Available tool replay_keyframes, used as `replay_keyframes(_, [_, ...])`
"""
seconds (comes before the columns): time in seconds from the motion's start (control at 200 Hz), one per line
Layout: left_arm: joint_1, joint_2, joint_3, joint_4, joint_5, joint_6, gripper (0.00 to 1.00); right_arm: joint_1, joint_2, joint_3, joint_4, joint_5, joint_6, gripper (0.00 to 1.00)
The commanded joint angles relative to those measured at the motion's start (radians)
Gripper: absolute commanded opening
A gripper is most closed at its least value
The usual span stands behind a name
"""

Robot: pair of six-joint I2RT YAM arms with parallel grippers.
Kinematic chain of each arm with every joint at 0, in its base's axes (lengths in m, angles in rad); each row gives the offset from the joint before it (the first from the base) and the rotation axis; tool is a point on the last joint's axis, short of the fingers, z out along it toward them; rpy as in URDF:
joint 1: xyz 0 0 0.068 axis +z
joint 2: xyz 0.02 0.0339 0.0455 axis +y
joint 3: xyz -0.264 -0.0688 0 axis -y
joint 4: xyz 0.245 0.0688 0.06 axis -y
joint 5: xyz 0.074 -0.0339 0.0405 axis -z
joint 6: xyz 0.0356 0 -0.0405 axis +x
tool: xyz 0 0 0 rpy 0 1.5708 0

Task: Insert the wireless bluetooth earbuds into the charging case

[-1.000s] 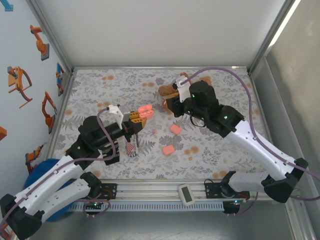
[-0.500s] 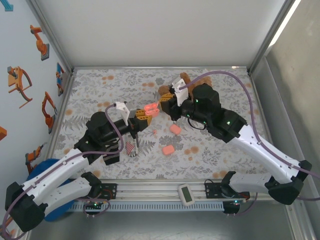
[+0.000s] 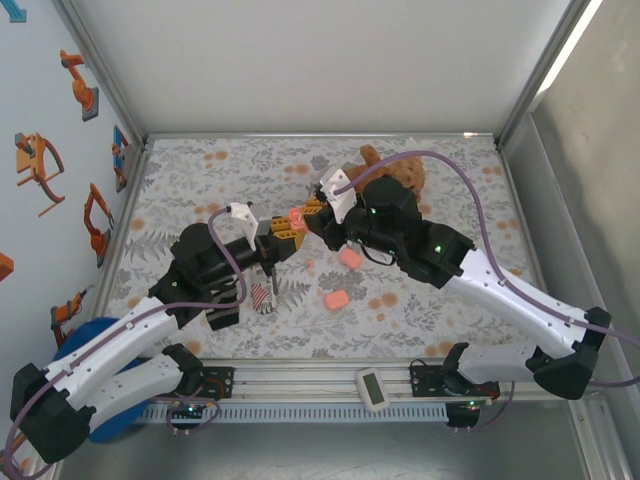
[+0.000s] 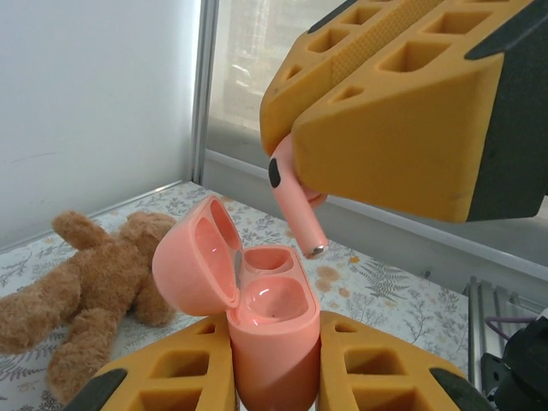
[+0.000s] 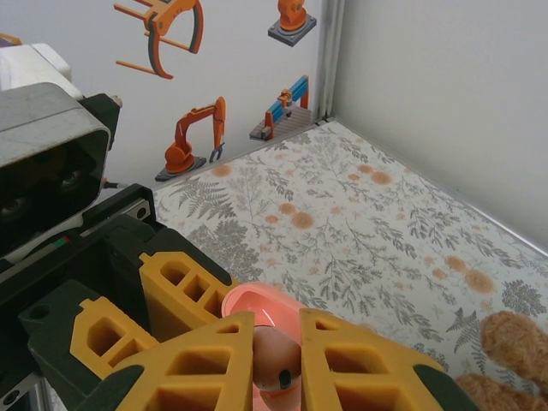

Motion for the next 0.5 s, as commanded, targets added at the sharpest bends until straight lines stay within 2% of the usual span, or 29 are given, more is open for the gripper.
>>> replay_keyframes(0.0, [-0.004, -0.02, 0.017, 0.03, 0.019, -0.01, 0.0, 0.014, 0.009, -0.005, 0.029, 0.038, -0.03, 0.16])
replay_keyframes(0.496, [-0.004, -0.037, 0.011, 0.022, 0.016, -0.012, 0.01, 0.044, 0.052, 0.016, 0.017, 0.063, -0.044, 0.16])
